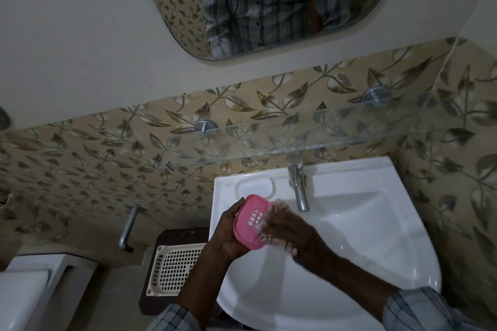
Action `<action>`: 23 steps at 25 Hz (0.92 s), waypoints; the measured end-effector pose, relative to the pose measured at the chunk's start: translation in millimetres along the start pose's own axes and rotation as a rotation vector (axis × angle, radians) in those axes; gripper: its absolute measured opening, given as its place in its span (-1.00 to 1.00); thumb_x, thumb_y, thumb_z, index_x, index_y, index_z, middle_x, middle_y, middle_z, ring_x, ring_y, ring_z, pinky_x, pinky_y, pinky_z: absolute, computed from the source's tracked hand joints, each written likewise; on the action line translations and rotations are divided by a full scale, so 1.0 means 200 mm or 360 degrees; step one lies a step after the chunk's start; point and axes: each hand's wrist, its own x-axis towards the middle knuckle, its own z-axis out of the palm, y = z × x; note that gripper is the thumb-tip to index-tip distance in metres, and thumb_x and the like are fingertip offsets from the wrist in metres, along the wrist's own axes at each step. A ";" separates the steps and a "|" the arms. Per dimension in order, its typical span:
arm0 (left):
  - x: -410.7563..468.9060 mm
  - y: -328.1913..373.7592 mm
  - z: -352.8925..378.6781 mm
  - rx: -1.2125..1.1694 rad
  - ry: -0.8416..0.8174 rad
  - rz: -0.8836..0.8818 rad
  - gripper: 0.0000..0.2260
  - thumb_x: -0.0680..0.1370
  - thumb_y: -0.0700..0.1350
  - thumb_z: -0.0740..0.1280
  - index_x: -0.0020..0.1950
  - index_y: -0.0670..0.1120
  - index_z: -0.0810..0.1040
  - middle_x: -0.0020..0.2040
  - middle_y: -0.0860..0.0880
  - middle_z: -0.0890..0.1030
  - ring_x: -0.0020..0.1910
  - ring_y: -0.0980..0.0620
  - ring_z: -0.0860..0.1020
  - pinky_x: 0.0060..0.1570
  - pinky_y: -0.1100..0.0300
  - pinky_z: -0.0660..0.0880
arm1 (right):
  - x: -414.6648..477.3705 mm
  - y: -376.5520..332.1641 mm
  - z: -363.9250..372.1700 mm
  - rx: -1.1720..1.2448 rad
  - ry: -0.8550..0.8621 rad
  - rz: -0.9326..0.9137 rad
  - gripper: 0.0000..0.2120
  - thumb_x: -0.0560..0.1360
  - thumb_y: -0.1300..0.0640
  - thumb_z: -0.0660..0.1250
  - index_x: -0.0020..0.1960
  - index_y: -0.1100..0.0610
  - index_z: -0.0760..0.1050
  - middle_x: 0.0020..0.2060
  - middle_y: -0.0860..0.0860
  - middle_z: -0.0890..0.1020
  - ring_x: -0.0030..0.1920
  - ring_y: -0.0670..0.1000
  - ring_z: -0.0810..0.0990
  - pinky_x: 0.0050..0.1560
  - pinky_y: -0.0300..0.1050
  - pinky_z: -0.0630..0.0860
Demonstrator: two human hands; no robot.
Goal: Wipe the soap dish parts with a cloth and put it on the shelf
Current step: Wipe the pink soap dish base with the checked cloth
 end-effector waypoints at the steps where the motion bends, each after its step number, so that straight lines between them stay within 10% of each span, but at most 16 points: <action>1: 0.00 0.00 0.01 -0.0023 -0.0023 0.0007 -0.48 0.48 0.11 0.32 0.14 -0.34 0.63 0.05 -0.35 0.65 -0.08 -0.32 0.67 -0.09 -0.15 0.64 | 0.00 -0.03 0.00 -0.0015 -0.0058 -0.0134 -0.73 0.66 0.10 0.22 0.26 0.17 0.60 0.16 0.15 0.66 0.25 0.09 0.58 0.33 0.03 0.48; 4: 0.02 0.01 0.03 -0.0002 0.0006 0.0053 -0.45 0.50 0.14 0.29 0.17 -0.34 0.62 0.05 -0.33 0.66 -0.05 -0.29 0.66 -0.03 -0.11 0.61 | 0.06 -0.08 -0.06 -0.0122 -0.0058 -0.0026 -0.75 0.57 0.25 0.29 0.20 0.19 0.64 0.07 0.14 0.68 0.11 0.15 0.64 0.20 -0.01 0.57; 10: 0.11 -0.04 0.14 -0.0023 0.0283 0.0426 -0.47 0.55 0.20 0.25 0.22 -0.26 0.50 -0.09 -0.25 0.60 -0.08 -0.17 0.57 0.00 -0.03 0.53 | 0.27 -0.28 0.12 0.0143 0.0296 0.1191 -0.58 0.38 0.39 0.39 0.21 0.16 0.61 0.06 0.08 0.66 0.10 0.07 0.61 0.13 -0.13 0.58; 16: 0.06 0.05 0.09 0.0092 0.0053 0.0024 -0.49 0.49 0.13 0.31 0.08 -0.32 0.66 -0.02 -0.31 0.66 -0.11 -0.26 0.64 -0.10 -0.07 0.64 | 0.15 -0.02 -0.10 -0.0114 0.0001 -0.0142 -0.76 0.61 0.21 0.26 0.06 0.28 0.68 0.01 0.18 0.72 0.07 0.16 0.69 0.23 0.16 0.55; 18: 0.06 0.06 0.09 0.0085 0.0060 0.0041 -0.51 0.45 0.11 0.33 0.03 -0.31 0.69 -0.05 -0.30 0.67 -0.16 -0.26 0.64 -0.15 -0.05 0.64 | 0.16 0.07 -0.15 -0.0188 -0.0038 -0.0101 -0.86 0.47 0.36 0.43 0.02 0.33 0.69 -0.01 0.22 0.72 0.06 0.22 0.69 0.19 0.30 0.55; 23: 0.10 0.03 0.10 -0.0043 0.0123 0.0209 -0.45 0.51 0.21 0.29 0.13 -0.29 0.54 -0.10 -0.26 0.59 -0.14 -0.17 0.59 -0.08 0.01 0.58 | 0.11 -0.13 0.07 -0.0017 0.0088 0.0168 -0.61 0.44 0.33 0.27 0.24 0.16 0.58 0.04 0.07 0.57 0.05 0.09 0.53 0.08 -0.08 0.53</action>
